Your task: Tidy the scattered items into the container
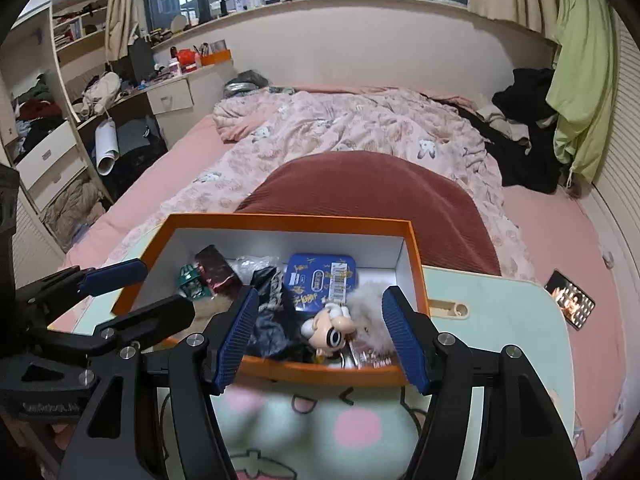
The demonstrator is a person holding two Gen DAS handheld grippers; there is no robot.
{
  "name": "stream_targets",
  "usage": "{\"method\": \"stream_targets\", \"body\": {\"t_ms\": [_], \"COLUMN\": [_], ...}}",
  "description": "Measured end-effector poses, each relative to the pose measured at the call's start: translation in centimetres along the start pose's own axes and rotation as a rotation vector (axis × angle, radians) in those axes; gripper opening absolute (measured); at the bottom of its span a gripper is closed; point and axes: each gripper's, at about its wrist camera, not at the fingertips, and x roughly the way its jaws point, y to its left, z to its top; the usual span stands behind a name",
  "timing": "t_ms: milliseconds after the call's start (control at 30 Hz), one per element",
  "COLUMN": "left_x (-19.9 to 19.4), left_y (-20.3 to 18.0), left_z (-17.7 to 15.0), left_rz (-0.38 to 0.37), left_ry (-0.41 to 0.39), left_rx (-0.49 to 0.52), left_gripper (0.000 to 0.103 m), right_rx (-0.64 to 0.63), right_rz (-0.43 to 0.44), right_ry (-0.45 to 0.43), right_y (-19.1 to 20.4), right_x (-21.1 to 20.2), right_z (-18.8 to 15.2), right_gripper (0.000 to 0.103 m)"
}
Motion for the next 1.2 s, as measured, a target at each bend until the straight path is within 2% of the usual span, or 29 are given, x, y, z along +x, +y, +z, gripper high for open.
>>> {"method": "stream_targets", "body": {"t_ms": [133, 300, 367, 467, 567, 667, 733, 900, 1100, 1200], "left_x": [-1.5, -1.8, -1.4, -0.4, 1.0, 1.5, 1.8, 2.2, 2.2, 2.2], "left_y": [-1.0, -2.1, -2.4, -3.2, -3.4, -3.0, -2.7, -3.1, -2.6, -2.3], "left_z": [-1.8, -5.3, -6.8, -9.0, -10.4, -10.5, -10.5, -10.7, -10.4, -10.4], "left_rz": [0.0, 0.012, 0.027, 0.091, 0.117, 0.167, 0.175, 0.246, 0.243, 0.243], "left_ry": [-0.014, 0.026, 0.054, 0.087, 0.144, 0.161, 0.167, 0.178, 0.176, 0.175], "left_rx": [0.025, 0.035, 0.043, 0.08, 0.103, 0.095, 0.09, 0.118, 0.118, 0.118], "left_gripper": [0.089, 0.092, 0.092, 0.092, 0.094, 0.102, 0.102, 0.103, 0.103, 0.103], "right_rx": [-0.014, -0.005, 0.016, 0.051, 0.057, 0.052, 0.059, 0.093, 0.119, 0.12], "right_rz": [0.004, 0.003, 0.011, 0.004, -0.038, -0.083, -0.14, -0.148, -0.174, -0.175], "right_ry": [-0.026, -0.015, 0.009, 0.071, 0.101, 0.121, 0.081, 0.087, 0.1, 0.101], "right_y": [0.2, -0.1, -0.5, -0.8, -1.0, -1.0, -1.0, -1.9, -2.3, -2.3], "right_x": [-1.8, -3.4, -3.4, -2.8, -2.5, -1.9, -1.9, -1.6, -1.4, -1.4], "right_z": [-1.3, -4.0, -5.6, -8.3, -10.7, -12.7, -13.7, -13.5, -13.6, -13.7], "right_gripper": [0.065, 0.065, 0.067, 0.068, 0.068, 0.07, 0.086, 0.09, 0.1, 0.101]}}
